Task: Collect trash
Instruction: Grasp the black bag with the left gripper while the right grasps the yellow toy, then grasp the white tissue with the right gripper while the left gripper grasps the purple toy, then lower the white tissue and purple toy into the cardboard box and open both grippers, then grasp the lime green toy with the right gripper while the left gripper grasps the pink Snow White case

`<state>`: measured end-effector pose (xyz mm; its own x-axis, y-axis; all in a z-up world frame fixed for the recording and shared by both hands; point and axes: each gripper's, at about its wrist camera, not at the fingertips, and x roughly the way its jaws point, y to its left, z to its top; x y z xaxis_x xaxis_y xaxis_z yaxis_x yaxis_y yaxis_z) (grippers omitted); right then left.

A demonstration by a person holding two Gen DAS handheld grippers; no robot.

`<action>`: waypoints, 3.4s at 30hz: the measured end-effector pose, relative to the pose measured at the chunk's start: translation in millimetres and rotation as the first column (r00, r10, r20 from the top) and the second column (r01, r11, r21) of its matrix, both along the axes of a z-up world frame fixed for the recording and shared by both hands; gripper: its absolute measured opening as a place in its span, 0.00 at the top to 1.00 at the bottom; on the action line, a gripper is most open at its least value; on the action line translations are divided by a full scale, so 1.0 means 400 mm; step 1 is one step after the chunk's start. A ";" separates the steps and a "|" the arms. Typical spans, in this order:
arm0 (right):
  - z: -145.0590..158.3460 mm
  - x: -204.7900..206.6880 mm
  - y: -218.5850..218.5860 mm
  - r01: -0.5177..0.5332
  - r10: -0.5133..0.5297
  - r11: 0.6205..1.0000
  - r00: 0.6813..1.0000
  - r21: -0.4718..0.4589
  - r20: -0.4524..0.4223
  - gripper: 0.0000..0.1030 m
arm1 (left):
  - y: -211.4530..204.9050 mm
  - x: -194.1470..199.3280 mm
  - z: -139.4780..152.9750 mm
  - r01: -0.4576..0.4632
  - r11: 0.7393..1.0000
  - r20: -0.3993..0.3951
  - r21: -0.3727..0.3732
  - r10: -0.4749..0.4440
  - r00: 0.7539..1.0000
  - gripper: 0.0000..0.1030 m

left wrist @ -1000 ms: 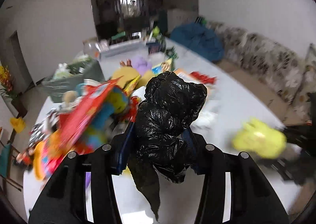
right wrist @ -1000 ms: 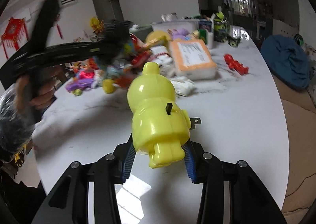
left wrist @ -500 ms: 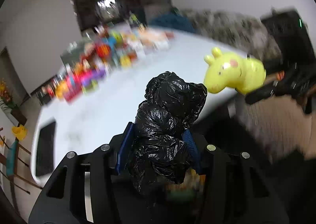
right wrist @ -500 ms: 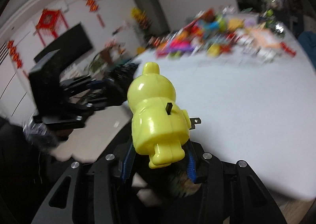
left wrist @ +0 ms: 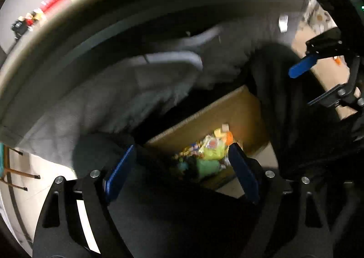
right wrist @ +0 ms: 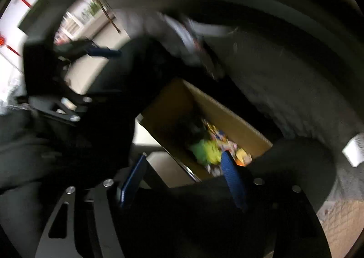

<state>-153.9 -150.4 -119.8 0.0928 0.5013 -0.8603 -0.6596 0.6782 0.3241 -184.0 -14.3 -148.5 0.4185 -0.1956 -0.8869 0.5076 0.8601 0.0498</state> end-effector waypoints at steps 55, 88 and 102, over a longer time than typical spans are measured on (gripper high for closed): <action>0.310 0.448 -0.096 0.218 -0.278 0.947 0.924 0.236 0.264 0.70 | 0.050 0.709 0.467 -0.254 0.952 0.365 -0.169 0.300 0.881 0.77; -0.016 0.001 0.004 0.100 -0.100 0.994 0.995 0.046 -0.002 0.49 | -0.042 0.016 0.041 0.036 0.998 -0.001 -0.042 -0.036 0.999 0.30; 0.279 0.547 0.410 0.127 -0.111 0.992 0.916 -0.015 0.386 0.64 | 0.183 0.129 0.378 -0.268 0.902 0.301 -0.338 0.374 0.877 0.19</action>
